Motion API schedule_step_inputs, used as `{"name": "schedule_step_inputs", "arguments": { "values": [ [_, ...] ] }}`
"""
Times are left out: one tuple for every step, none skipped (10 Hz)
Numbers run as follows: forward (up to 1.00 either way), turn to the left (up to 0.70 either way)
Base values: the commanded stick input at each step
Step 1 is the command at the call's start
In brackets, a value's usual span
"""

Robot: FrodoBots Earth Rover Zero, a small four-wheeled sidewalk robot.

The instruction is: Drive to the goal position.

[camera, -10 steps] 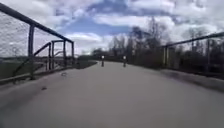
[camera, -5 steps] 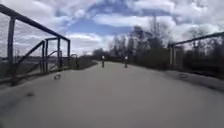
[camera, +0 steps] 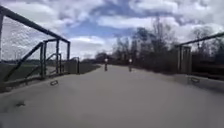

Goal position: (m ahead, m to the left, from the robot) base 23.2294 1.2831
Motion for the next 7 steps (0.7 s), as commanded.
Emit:
{"name": "schedule_step_inputs", "arguments": {
  "values": [
    [0.95,0.0],
    [0.95,0.0],
    [0.95,0.0],
    [0.95,0.0],
    [0.95,0.0],
    [0.95,0.0],
    [0.95,0.0]
  ]
}}
